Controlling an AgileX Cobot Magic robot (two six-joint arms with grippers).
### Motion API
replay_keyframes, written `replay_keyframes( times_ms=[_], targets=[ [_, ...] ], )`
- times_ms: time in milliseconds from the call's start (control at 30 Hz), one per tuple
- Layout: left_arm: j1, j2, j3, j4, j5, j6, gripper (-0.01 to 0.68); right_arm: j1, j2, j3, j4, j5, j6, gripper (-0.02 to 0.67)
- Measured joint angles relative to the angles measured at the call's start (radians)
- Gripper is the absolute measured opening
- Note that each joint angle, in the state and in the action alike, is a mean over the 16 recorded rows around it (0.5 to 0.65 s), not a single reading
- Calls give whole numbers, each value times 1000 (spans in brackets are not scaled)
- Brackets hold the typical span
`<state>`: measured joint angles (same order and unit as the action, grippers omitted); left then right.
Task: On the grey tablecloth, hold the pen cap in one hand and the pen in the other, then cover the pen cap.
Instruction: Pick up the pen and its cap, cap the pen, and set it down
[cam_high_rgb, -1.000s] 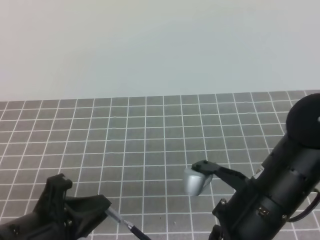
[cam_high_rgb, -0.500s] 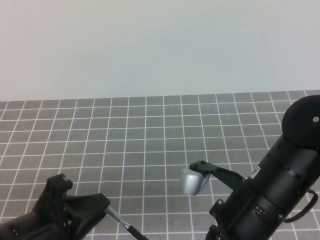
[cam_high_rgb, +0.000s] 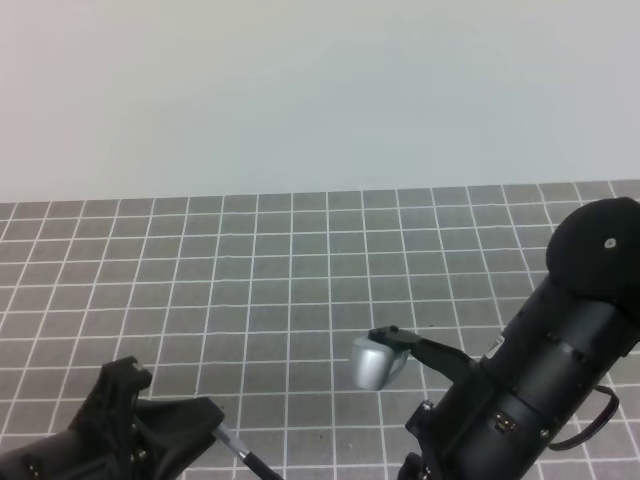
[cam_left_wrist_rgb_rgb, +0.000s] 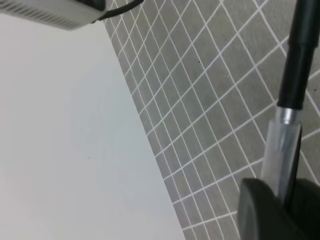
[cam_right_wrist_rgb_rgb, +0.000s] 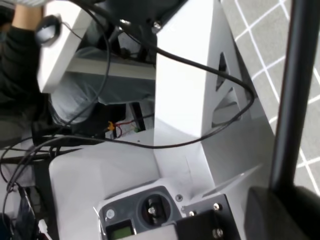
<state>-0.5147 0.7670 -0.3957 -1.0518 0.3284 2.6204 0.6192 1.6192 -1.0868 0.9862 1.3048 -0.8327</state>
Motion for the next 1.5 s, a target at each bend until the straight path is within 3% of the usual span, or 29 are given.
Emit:
replay_keyframes(
  times_ms=[767,1200,1500],
  targets=[
    [0,56,0,-11,23,72,62,0,31,-6,29,-14,-2,63],
    [0,57,0,-18,17,78,34,0,105,-111,29,-6,35,67],
    [1,57,0,-15,-1,84,57,0,131,-159,28,1,56,67]
  ],
)
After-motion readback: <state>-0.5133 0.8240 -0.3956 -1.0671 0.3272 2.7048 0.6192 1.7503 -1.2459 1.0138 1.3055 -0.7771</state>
